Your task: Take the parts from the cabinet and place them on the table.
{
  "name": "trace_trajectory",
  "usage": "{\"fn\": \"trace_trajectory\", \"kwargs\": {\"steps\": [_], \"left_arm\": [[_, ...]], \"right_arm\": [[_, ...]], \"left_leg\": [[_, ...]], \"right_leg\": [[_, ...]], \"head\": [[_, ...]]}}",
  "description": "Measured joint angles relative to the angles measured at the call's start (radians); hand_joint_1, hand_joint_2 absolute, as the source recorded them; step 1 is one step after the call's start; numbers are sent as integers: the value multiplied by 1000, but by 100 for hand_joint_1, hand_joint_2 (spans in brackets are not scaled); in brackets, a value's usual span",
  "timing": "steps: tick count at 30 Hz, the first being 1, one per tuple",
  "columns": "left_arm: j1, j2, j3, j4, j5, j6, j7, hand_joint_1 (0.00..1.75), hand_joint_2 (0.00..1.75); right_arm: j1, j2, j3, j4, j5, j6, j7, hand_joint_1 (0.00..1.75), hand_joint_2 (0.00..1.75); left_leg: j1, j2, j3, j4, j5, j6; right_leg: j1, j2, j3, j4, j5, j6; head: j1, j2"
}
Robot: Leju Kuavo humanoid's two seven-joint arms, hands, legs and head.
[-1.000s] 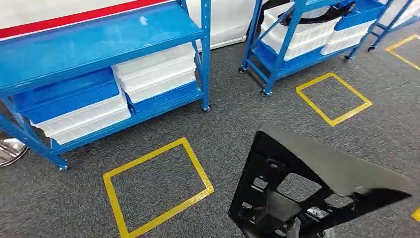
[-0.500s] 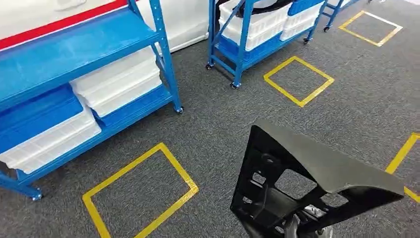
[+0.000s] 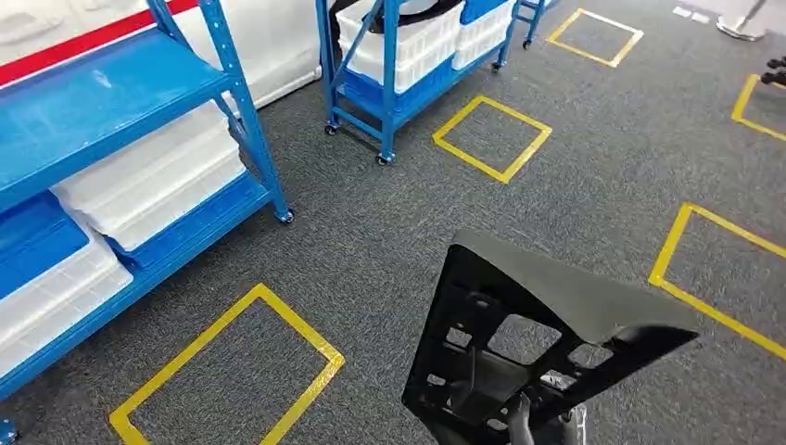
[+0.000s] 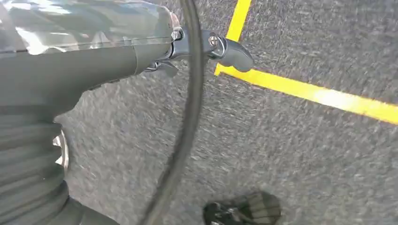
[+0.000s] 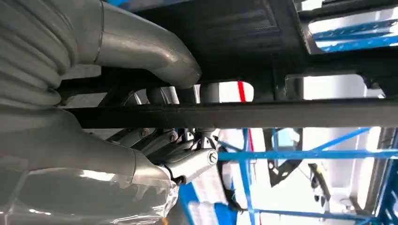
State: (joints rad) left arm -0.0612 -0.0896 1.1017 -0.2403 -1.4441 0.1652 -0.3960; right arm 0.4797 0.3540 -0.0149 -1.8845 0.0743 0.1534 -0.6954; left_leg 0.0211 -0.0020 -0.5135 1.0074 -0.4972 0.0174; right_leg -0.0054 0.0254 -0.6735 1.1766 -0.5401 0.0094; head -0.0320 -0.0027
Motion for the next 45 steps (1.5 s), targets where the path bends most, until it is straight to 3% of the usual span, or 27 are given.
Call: {"fn": "trace_trajectory", "kwargs": {"steps": [2,3,4,6,7,8,12,15,17,18,20,22,23,27,28,29,30,32,33,35,36,37,38,39,42,43,45], "left_arm": [[6,0,8,0,48,0,24,0,175],[4,0,20,0,72,0,42,0,175],[2,-2,29,0,88,0,59,0,175],[-1,-6,48,0,104,0,89,0,175],[-1,-8,54,0,108,0,92,0,175],[0,-10,61,0,112,0,88,0,175],[-15,-13,75,0,121,5,31,0,175],[-17,-16,79,0,121,17,3,0,175],[-11,-17,87,0,121,19,-8,0,175],[-10,-17,89,0,121,19,-11,0,175],[-12,-17,90,0,115,19,-11,0,175],[-13,-17,90,0,112,18,-11,0,175],[-11,-17,91,0,110,18,-11,0,175],[-18,-17,91,0,108,18,-11,0,175],[-20,-20,91,0,107,18,-11,0,175],[-20,-20,91,0,107,18,-12,0,175],[-18,-20,91,0,107,18,-12,0,175],[-11,-20,91,0,107,18,-12,0,175],[-10,-19,91,0,107,18,-12,0,175],[-13,-19,91,0,105,17,-9,0,175],[-14,-19,91,0,103,16,-3,0,175],[-15,-19,91,0,102,15,2,0,175],[-15,-19,91,0,101,13,7,0,175],[-14,-19,91,0,101,13,10,0,175],[-21,-19,91,0,101,13,21,0,175],[-23,-20,91,0,100,13,27,0,175],[-23,-20,91,0,100,14,31,0,175]], "right_arm": [[-2,0,0,3,25,-22,0,175,175],[1,0,-1,3,34,-34,0,175,175],[4,0,-2,3,38,-41,0,175,175],[12,0,-2,-1,39,-55,0,175,175],[14,0,0,-7,40,-58,0,175,175],[14,0,2,-10,41,-59,0,175,175],[31,0,-2,-28,40,-58,-1,175,175],[31,1,-2,-42,40,-52,-1,175,175],[32,2,0,-44,55,-52,-1,175,175],[34,2,0,-43,60,-53,-1,175,175],[36,2,0,-43,62,-55,-1,175,175],[36,2,0,-44,63,-55,-1,175,175],[35,2,0,-44,63,-56,-1,175,175],[41,3,1,-47,64,-59,-1,175,175],[41,2,0,-48,64,-60,-1,175,175],[42,3,0,-51,64,-62,-1,175,175],[39,2,0,-51,64,-63,-1,175,175],[38,2,0,-51,64,-64,-1,175,175],[38,2,0,-51,64,-64,-1,175,175],[40,2,0,-51,64,-63,-1,175,175],[39,2,0,-51,64,-62,-1,175,175],[39,2,0,-51,64,-61,-1,175,175],[38,2,0,-51,64,-61,-1,175,175],[34,2,0,-51,65,-58,0,175,175],[38,2,-1,-52,68,-58,-1,175,175],[38,2,-1,-52,71,-58,-1,175,175],[35,2,-1,-52,74,-62,-1,175,175]], "left_leg": [[-4,34,-2,0,-1,1],[-4,48,-2,1,-2,1],[-4,61,-2,1,-3,1],[-4,85,5,0,-9,-4],[-5,96,12,0,-13,-9],[-11,105,12,3,-17,-16],[-13,152,26,-6,-22,-34],[-4,35,-20,109,-103,-41],[-3,11,-97,270,-168,-43],[-3,10,-118,304,-167,-44],[-3,7,-98,234,-96,-42],[0,-34,-27,63,0,-38],[0,-82,-15,32,-15,-34],[-7,-49,-8,14,-9,-18],[2,-32,-5,2,0,-7],[0,-21,-3,-3,2,-1],[-2,-8,-4,-3,3,2],[-5,25,-5,-3,1,4],[-6,40,-5,-2,0,4],[-6,67,-2,-2,-5,2],[-6,79,3,-2,-8,-1],[-6,90,9,-2,-12,-5],[-7,99,14,-3,-16,-9],[-14,109,14,1,-23,-18],[-13,146,29,-8,-27,-31],[-10,136,32,-5,-34,-41],[-7,46,4,71,-87,-42]], "right_leg": [[-3,-17,-64,134,-53,5],[-5,-19,-72,152,-48,6],[-6,-22,-58,126,-24,6],[-5,-45,31,-30,56,-2],[3,-103,84,-122,78,-13],[17,-125,91,-144,62,-16],[20,-73,82,-154,70,-37],[8,-39,93,-168,81,-55],[11,-6,94,-167,79,-59],[12,10,94,-165,79,-59],[11,43,94,-158,78,-57],[9,72,94,-146,72,-49],[13,83,90,-140,69,-44],[4,128,74,-142,80,-18],[3,112,73,-133,74,-17],[7,48,59,-103,49,-14],[7,13,29,-44,11,-9],[1,-13,-46,109,-58,-1],[-2,-16,-69,153,-66,2],[-7,-22,-46,106,-19,4],[-8,-32,-1,26,24,2],[-6,-58,52,-69,64,-3],[3,-115,85,-134,66,-10],[14,-118,88,-144,61,-18],[19,-77,82,-145,61,-31],[7,-63,92,-159,68,-41],[6,-45,95,-163,70,-50]], "head": [[0,0],[0,0],[0,0],[0,0],[0,0],[0,0],[0,0],[-1,0],[-1,0],[0,0],[-1,0],[-1,0],[0,0],[0,0],[0,0],[0,0],[-1,0],[0,0],[0,0],[0,0],[0,0],[0,0],[0,0],[0,0],[0,0],[-1,0],[-1,0]]}}
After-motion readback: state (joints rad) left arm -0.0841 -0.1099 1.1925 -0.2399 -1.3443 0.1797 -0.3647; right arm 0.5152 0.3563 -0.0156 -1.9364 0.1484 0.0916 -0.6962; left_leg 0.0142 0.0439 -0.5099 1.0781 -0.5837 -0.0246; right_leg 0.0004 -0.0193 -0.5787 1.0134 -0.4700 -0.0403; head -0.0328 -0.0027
